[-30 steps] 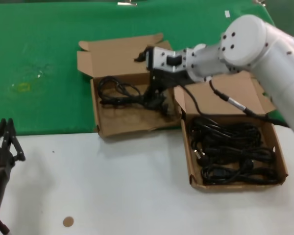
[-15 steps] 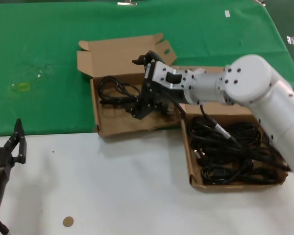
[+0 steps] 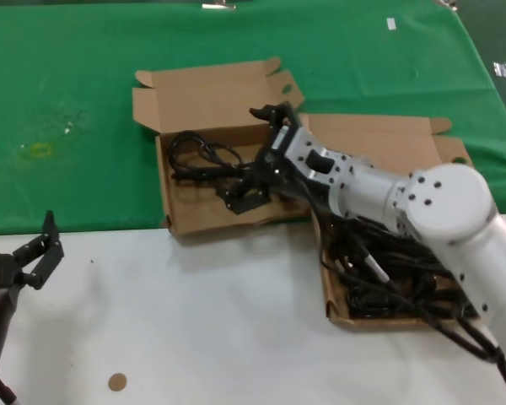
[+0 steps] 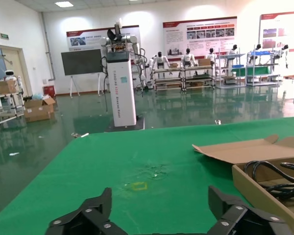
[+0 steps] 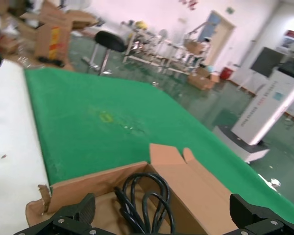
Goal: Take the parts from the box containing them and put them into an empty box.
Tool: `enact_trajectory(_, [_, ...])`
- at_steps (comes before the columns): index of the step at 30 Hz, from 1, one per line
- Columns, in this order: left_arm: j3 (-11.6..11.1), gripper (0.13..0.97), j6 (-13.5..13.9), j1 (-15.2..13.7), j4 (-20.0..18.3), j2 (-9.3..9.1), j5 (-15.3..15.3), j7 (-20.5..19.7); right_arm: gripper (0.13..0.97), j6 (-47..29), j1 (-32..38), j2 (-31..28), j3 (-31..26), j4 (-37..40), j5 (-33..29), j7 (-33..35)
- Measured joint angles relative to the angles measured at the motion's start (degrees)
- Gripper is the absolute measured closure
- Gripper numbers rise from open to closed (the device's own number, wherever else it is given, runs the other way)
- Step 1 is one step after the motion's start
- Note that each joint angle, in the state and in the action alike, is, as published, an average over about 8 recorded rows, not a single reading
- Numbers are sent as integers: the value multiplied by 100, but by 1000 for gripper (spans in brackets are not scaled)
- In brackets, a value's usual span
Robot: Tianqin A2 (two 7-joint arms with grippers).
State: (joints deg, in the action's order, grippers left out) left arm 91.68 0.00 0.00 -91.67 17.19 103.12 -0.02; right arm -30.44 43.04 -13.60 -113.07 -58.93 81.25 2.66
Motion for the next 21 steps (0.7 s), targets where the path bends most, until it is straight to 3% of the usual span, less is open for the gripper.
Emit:
enact_trajectory(7, [0,374,0,0,0,0,0,0,129,456,-645,-54,321,-491,328,-40])
enact_trajectory(16, [0,223,0,0,0,0,1,4,129,1045,-1477,-123,734,-1124,751,-92])
enact_trajectory(21, [0,213,0,0,0,0,0,3,129,1370,-1937,-161,962,-1473,984,-120])
